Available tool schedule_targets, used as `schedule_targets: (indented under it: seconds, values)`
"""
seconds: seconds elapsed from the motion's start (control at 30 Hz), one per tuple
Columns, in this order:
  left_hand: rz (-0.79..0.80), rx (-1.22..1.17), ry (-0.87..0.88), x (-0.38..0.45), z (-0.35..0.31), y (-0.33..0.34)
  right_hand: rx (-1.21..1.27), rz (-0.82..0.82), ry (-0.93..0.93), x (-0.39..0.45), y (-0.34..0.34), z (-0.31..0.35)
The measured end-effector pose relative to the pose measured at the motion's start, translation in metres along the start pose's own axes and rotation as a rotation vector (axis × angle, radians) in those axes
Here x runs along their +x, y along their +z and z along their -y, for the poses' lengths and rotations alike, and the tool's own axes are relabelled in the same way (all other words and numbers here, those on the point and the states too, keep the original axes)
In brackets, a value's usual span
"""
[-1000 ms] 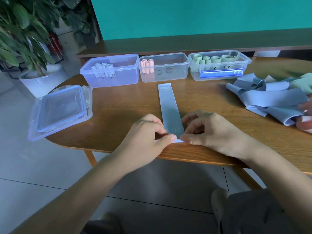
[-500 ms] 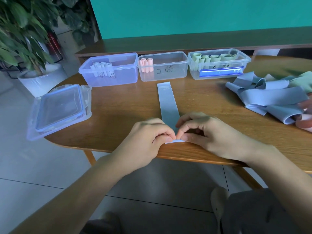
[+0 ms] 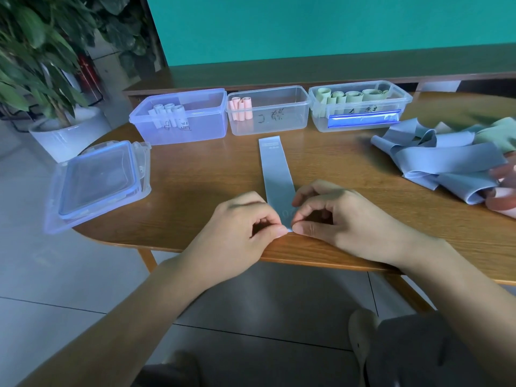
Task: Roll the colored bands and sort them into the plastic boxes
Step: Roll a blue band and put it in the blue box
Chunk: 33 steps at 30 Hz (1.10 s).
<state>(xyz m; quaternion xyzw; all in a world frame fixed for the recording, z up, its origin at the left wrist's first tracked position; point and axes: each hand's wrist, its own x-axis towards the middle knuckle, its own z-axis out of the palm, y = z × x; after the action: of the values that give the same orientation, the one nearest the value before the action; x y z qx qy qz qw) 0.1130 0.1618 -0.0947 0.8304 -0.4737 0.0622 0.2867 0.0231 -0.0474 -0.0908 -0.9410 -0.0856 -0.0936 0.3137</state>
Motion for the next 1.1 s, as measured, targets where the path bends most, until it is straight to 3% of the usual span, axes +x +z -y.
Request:
schedule_targets:
  seconds: [0.27,0.5,0.63,0.73,1.1]
  values:
    - [0.004,0.120,0.020,0.004,-0.002,0.004,-0.014,0.021,0.119,0.012,-0.003,-0.002]
    - [-0.023,0.025,-0.080,0.013,0.002,0.002,-0.038,0.005,0.197,0.019,-0.007,-0.007]
    - [-0.003,-0.036,0.072,0.009,0.002,0.004,-0.030,-0.009,0.185,0.019,-0.006,-0.005]
    - [0.022,0.063,0.163,0.003,0.007,0.005,-0.048,-0.021,0.181,0.018,-0.003,-0.004]
    - [-0.049,0.030,0.011,0.002,-0.001,0.011,0.031,-0.150,-0.036,0.003,0.006,-0.007]
